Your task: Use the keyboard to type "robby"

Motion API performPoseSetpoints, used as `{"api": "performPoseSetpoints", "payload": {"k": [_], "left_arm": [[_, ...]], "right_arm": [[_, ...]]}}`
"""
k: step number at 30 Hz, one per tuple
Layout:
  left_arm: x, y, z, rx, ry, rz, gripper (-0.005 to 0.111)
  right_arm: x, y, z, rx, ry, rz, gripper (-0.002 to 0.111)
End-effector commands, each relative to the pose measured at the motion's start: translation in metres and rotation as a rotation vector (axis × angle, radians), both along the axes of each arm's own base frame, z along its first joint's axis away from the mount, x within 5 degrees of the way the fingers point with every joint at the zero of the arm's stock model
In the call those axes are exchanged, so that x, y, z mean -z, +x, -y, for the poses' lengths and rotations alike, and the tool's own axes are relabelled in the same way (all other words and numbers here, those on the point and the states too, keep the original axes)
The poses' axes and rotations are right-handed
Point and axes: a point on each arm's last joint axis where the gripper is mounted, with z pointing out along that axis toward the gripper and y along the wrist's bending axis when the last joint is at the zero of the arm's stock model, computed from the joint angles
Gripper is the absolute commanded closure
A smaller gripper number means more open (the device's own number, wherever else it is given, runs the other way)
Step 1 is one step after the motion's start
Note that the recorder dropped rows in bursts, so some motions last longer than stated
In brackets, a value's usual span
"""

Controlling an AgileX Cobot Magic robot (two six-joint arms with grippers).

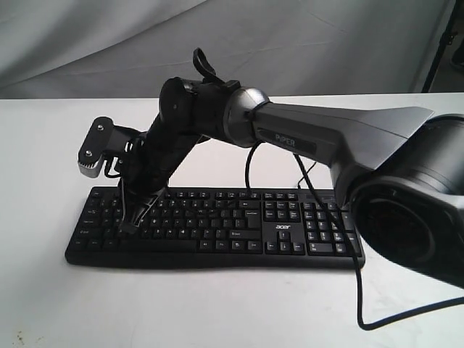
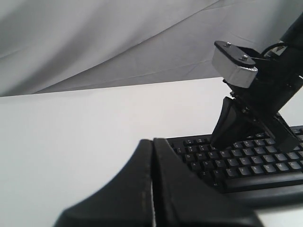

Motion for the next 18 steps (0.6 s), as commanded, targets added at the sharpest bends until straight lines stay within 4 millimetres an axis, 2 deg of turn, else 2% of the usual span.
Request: {"api": "performPoseSetpoints", "payload": {"k": [1,9,13,18], "left_arm": [[0.001,0.000,0.000,0.006,0.001,0.005,0.107],[0.001,0.000,0.000,0.006,0.001,0.005,0.107],[0.001,0.000,0.000,0.006,0.001,0.005,0.107],[0.001,0.000,0.000,0.006,0.001,0.005,0.107]], "right_arm": [[-0.003,0.003,0.000,0.018,0.002,0.036,0.108],[-0.002,0.007,0.002,0.062,-0.027,0.057,0.108],[0.014,0.009,0.002,0.083,-0.039,0.035,0.108],[0.015,0.009,0.002,0.081,-0.041,0.035,0.108]]}}
